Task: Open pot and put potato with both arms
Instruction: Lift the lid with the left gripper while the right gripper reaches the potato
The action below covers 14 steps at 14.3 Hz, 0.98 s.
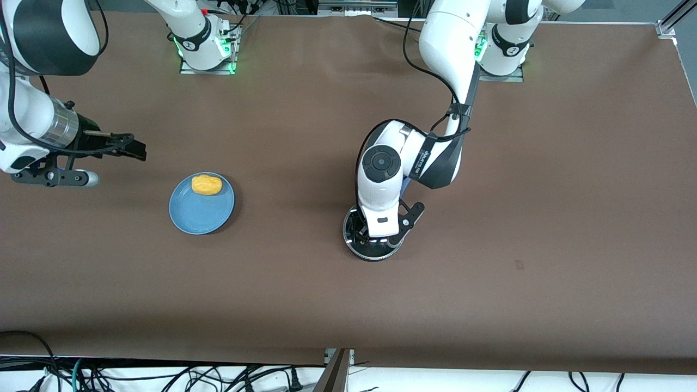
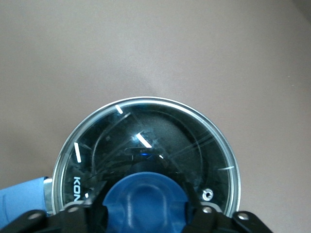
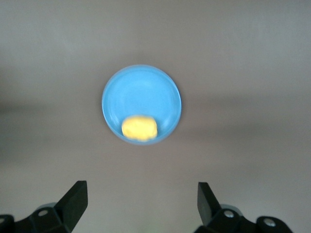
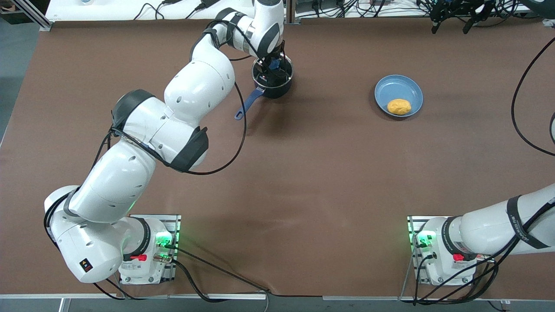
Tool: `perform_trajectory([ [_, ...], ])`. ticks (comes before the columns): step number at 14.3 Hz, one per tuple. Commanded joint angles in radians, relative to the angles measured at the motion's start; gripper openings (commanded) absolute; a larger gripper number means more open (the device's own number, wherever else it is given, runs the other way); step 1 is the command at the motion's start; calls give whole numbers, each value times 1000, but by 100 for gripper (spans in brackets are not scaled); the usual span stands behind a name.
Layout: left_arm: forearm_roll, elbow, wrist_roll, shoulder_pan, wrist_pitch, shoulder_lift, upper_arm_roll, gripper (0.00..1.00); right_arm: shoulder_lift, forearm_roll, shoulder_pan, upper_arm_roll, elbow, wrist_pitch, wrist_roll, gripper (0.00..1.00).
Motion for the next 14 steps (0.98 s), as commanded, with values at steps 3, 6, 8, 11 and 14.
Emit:
perform_trajectory([
  [3, -18, 18, 27, 4, -27, 13, 3, 52, 24, 8, -6, 39, -141, 220, -8, 100],
  [6, -18, 18, 27, 4, -29, 11, 3, 47, 24, 20, -30, 53, -311, 422, 10, 100],
  [8, -18, 18, 28, 5, -30, 10, 5, 46, 29, 38, -41, 53, -408, 521, 45, 99],
  [11, -18, 20, 65, 10, -71, 5, 2, 43, 47, 87, -64, 53, -510, 599, 179, 99],
  [14, -20, 20, 97, 16, -101, -6, 3, 43, 82, 171, -78, 53, -577, 680, 274, 99],
])
